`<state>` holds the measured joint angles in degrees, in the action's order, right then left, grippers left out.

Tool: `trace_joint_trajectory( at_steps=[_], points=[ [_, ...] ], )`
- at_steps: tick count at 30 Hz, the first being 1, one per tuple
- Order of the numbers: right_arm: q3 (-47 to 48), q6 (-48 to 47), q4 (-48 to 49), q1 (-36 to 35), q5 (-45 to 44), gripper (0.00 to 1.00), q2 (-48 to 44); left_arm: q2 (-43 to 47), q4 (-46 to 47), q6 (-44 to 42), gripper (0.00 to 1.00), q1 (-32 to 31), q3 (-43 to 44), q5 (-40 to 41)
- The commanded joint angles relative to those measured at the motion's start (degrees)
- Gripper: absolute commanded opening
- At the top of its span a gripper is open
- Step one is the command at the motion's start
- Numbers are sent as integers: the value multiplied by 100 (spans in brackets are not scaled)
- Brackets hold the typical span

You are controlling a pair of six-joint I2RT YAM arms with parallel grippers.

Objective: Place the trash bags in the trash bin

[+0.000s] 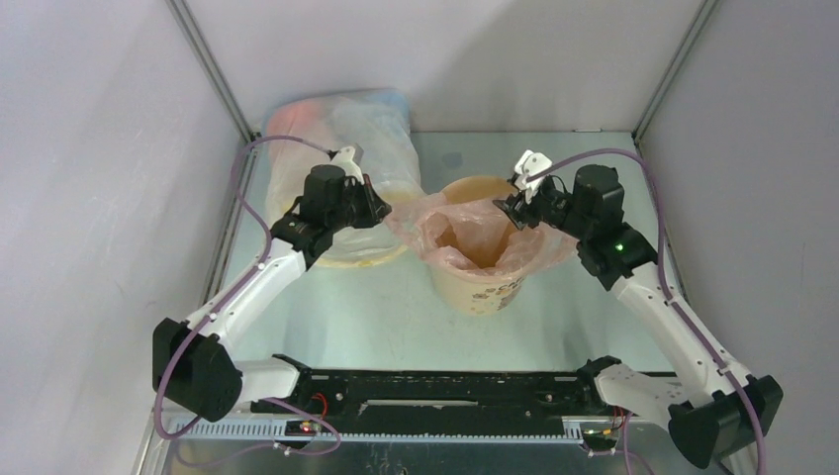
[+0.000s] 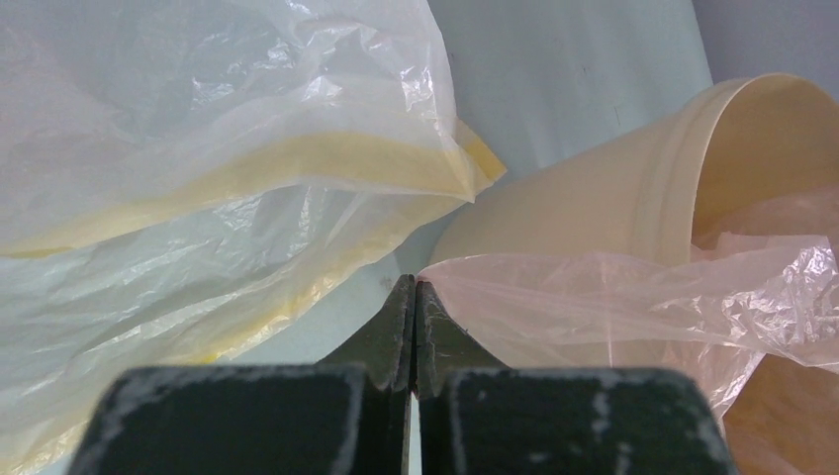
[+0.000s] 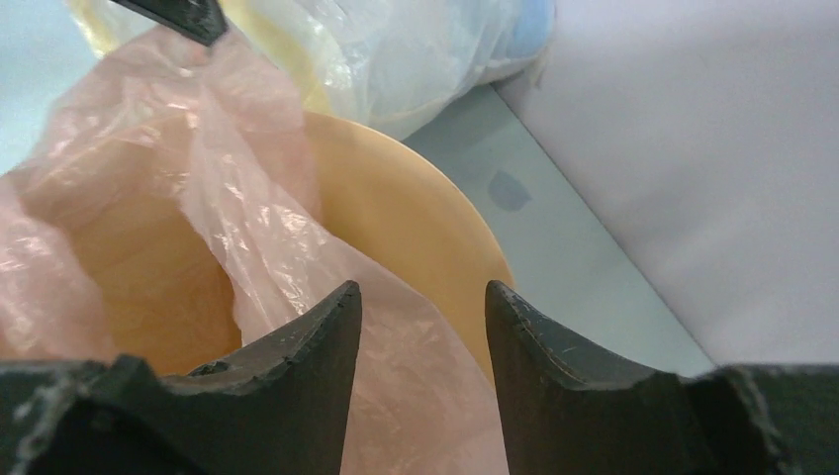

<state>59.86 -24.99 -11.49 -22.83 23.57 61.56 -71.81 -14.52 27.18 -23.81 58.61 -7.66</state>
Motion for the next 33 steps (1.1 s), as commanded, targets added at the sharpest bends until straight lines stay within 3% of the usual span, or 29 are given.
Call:
trace_joint_trajectory(
  at_steps=[1, 9, 14, 18, 23, 27, 28, 31, 32, 33],
  points=[
    [290, -211, -91, -54, 537, 53, -469, 82, 117, -152, 0, 30, 200, 19],
    [289, -1239, -1003, -768, -273, 55, -665, 203, 116, -170, 0, 34, 128, 53],
    [297, -1494, -1101, -1030, -719, 76, -553, 185, 116, -171, 0, 34, 121, 19],
    [292, -1513, -1069, -1048, -703, 76, -492, 185, 116, -172, 0, 34, 117, 18],
    [292, -1510, -905, -1057, -992, 56, -318, 177, 116, -174, 0, 35, 124, 11],
    [290, -1522, -775, -1044, -1033, 48, -176, 177, 116, -198, 0, 35, 133, 59],
    [293, -1518, -717, -1040, -1051, 41, -153, 170, 123, -206, 0, 30, 142, 76],
    [286, -1380, -497, -985, -1049, 8, -139, 147, 116, -212, 0, 35, 173, 98],
    [285, -1286, -424, -917, -950, 0, -158, 131, 116, -205, 0, 41, 183, 98],
    [289, -1165, -321, -834, -837, 0, -173, 113, 116, -210, 0, 42, 199, 97]
  ],
)
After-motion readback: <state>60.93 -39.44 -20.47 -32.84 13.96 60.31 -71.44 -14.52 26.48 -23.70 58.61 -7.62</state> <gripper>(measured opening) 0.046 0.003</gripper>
